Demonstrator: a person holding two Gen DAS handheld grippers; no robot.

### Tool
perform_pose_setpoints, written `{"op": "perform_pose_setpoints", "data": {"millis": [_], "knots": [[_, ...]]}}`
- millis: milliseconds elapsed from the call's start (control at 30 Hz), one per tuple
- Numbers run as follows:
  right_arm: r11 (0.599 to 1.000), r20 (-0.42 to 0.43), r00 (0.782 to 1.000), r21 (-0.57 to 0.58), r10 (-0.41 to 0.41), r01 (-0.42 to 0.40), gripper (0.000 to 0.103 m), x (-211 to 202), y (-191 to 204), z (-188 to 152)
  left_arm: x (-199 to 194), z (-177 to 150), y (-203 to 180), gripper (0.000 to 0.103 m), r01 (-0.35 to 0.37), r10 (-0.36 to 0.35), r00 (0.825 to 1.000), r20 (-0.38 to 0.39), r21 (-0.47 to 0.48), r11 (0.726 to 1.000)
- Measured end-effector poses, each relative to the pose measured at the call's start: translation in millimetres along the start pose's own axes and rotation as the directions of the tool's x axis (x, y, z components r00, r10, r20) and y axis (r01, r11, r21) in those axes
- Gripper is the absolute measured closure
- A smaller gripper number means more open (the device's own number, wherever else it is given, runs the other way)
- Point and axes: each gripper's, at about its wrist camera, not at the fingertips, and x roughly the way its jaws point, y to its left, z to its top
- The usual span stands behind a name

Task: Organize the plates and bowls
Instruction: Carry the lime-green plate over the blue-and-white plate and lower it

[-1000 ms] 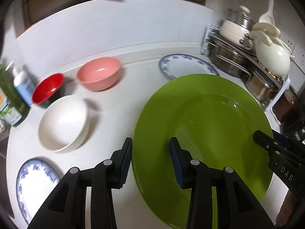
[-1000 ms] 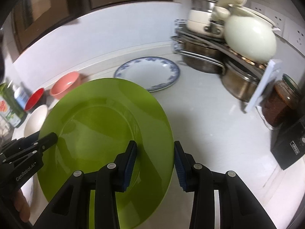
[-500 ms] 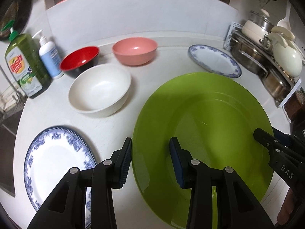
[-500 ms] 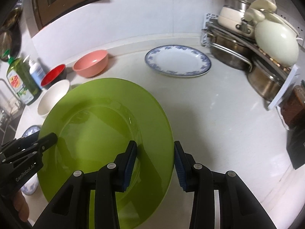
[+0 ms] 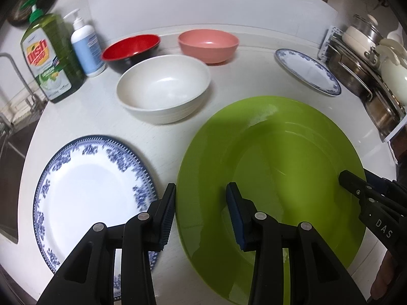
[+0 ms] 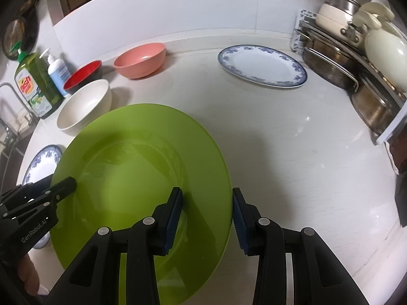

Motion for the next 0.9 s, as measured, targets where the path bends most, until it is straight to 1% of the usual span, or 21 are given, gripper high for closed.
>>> {"op": "perform_pose_setpoints", "data": {"millis": [233, 433, 900], "knots": [[0.999, -0.016, 1.000, -0.049, 0.017, -0.017, 0.063, 3.2, 28.0, -1.9, -1.7, -10.8, 28.4, 0.063, -0.018, 0.018, 1.000, -0.010, -0.052, 0.998], [0.995, -0.030, 0.998, -0.089, 0.046, -0.049, 0.063, 4.4, 54.9, -3.5, -6.8, -21.5, 57.7, 0.063, -0.052, 0.051, 0.999, -0.012, -0.097, 0.994], [0.970, -0.067, 0.990, -0.201, 0.125, -0.136, 0.063, 10.5, 129.2, 0.5, -19.6, -44.9, 127.7, 0.063, -0.138, 0.138, 0.990, -0.016, -0.216, 0.967]]}}
